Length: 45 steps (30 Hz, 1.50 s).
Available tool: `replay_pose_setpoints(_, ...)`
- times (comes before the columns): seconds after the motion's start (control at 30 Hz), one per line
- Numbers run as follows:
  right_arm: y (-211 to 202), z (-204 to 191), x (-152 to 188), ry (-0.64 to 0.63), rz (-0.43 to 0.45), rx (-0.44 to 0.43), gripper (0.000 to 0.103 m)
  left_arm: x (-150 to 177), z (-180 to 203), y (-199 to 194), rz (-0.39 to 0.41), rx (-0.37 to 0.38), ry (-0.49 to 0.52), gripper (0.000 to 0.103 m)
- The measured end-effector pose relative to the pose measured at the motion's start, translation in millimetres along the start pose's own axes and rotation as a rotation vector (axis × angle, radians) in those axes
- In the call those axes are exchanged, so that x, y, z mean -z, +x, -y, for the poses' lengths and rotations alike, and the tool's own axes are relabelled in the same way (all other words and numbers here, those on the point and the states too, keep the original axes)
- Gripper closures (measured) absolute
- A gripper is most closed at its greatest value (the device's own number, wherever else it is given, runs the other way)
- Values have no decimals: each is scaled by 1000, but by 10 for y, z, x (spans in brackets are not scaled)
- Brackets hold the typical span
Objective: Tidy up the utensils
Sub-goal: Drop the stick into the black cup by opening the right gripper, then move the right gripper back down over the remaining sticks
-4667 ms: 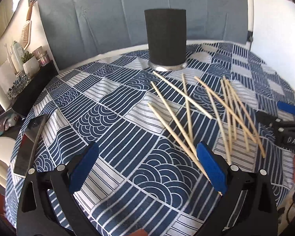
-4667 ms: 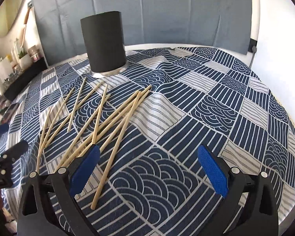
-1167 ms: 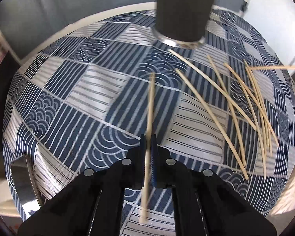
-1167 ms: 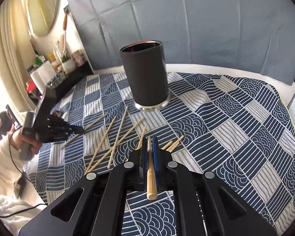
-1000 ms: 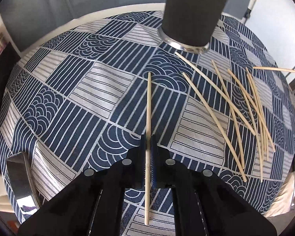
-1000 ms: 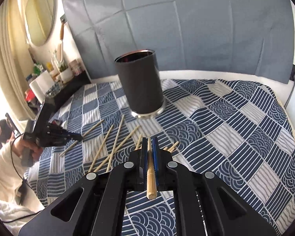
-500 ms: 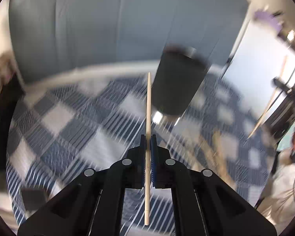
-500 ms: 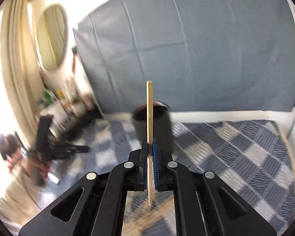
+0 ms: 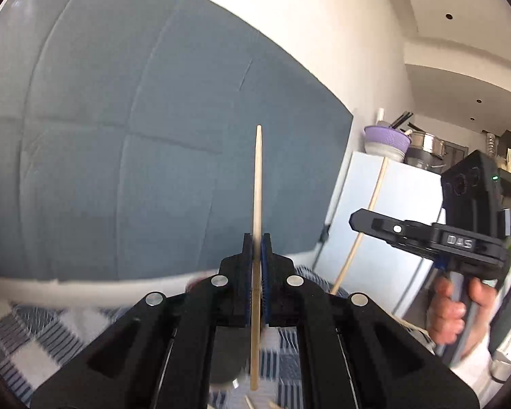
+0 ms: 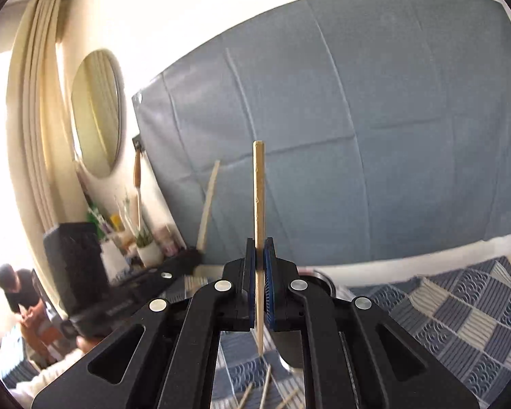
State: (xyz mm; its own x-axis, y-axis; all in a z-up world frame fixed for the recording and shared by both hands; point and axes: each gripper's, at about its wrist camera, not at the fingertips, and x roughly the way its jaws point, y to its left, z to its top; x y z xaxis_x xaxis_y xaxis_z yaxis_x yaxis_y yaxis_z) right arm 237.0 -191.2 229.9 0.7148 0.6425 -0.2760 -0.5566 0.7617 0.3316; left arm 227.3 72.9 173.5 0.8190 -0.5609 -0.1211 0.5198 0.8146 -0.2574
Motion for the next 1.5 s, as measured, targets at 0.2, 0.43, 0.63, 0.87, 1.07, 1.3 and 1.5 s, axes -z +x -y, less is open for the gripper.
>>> replay_pose_setpoints(0.2, 226, 26, -66, -40, 90, 62, 98, -92, -61, 524, 72, 35, 34, 98)
replay_pose_setpoints(0.43, 631, 271, 116, -23, 48, 85, 98, 49, -229, 929, 76, 16, 1, 98)
replay_pose_setpoints(0.63, 686, 363, 191, -25, 57, 142, 63, 139, -123, 838, 106, -36, 58, 56)
replay_pose_setpoints(0.87, 316, 228, 145, -108, 140, 254, 15, 68, -50, 475, 84, -97, 116, 6)
replay_pose_setpoints(1.07, 96, 82, 154, -121, 112, 262, 10, 92, 70, 253, 18, -199, 143, 6)
replay_pose_setpoints(1.3, -113, -103, 359, -166, 47, 300, 8, 307, 223, 122, -121, -406, 199, 6)
replay_pose_setpoints(1.5, -128, -183, 561, -163, -27, 302, 8, 593, 274, 69, -283, -465, 186, 6)
